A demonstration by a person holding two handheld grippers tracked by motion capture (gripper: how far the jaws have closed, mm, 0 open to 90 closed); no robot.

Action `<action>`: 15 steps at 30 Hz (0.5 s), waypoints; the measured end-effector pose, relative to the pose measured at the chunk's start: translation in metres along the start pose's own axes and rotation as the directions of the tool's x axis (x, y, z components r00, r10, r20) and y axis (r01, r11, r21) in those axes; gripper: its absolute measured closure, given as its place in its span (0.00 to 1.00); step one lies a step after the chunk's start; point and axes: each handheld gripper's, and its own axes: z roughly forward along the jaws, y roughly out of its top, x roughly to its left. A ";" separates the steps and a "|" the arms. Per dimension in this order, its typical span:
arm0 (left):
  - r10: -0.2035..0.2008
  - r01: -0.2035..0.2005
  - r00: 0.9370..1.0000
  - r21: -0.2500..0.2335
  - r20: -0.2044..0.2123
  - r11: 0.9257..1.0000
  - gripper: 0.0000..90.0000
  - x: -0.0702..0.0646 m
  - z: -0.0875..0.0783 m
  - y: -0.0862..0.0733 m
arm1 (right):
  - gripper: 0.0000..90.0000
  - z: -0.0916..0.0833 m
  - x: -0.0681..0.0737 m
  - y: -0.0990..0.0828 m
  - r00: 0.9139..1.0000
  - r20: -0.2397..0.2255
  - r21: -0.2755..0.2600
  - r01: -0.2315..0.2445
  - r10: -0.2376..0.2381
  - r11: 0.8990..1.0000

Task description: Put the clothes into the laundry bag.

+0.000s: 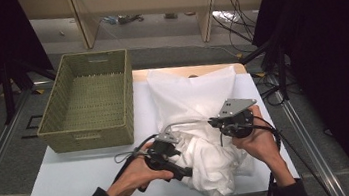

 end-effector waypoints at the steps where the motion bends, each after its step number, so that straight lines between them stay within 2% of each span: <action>1: -0.001 0.001 1.000 -0.007 0.003 1.000 0.19 0.002 0.012 0.003 | 1.00 0.000 0.000 0.000 1.000 -0.001 -0.003 0.007 -0.007 1.000; 2: -0.001 0.001 1.000 0.006 -0.004 1.000 0.28 0.006 0.019 0.007 | 1.00 0.000 0.000 0.000 1.000 -0.001 0.002 0.006 -0.006 1.000; 3: -0.015 0.015 1.000 0.000 0.004 1.000 0.43 0.008 0.025 0.011 | 1.00 0.000 -0.001 -0.001 1.000 -0.003 0.001 0.011 -0.011 1.000; 4: 0.003 -0.003 1.000 -0.004 0.001 1.000 0.57 0.011 0.029 0.014 | 1.00 0.000 0.000 -0.001 1.000 0.002 0.002 -0.001 0.001 1.000; 6: 0.026 -0.027 0.999 -0.015 -0.046 1.000 0.80 0.014 0.032 0.024 | 1.00 -0.002 -0.002 -0.002 1.000 0.000 0.001 0.002 -0.002 1.000; 8: 0.037 -0.039 0.995 -0.027 -0.094 0.999 0.83 0.012 0.030 0.033 | 1.00 -0.005 -0.003 -0.002 1.000 0.003 -0.012 0.008 -0.008 1.000; 9: 0.029 -0.034 0.994 -0.046 -0.109 0.998 0.84 0.014 0.027 0.039 | 1.00 -0.006 -0.003 -0.002 1.000 0.005 -0.011 0.008 -0.008 1.000; 11: 0.015 -0.030 0.986 -0.083 -0.169 0.996 0.84 0.021 0.020 0.051 | 1.00 -0.008 -0.003 0.000 1.000 -0.001 -0.012 0.017 -0.017 1.000; 12: 0.005 -0.027 0.977 -0.098 -0.215 0.995 0.84 0.028 0.017 0.057 | 1.00 -0.009 -0.002 0.001 1.000 0.001 -0.020 0.020 -0.020 1.000; 13: -0.029 -0.003 0.966 -0.124 -0.256 0.992 0.85 0.038 0.016 0.062 | 1.00 -0.011 -0.001 0.002 1.000 -0.001 -0.024 0.017 -0.017 1.000; 14: -0.062 0.026 0.960 -0.133 -0.272 0.991 0.84 0.048 0.019 0.063 | 1.00 -0.013 0.000 0.004 1.000 0.001 -0.028 0.024 -0.023 0.999; 15: -0.073 0.040 0.953 -0.117 -0.295 0.992 0.84 0.057 0.023 0.063 | 1.00 -0.013 0.000 0.006 1.000 0.003 -0.029 0.027 -0.027 0.999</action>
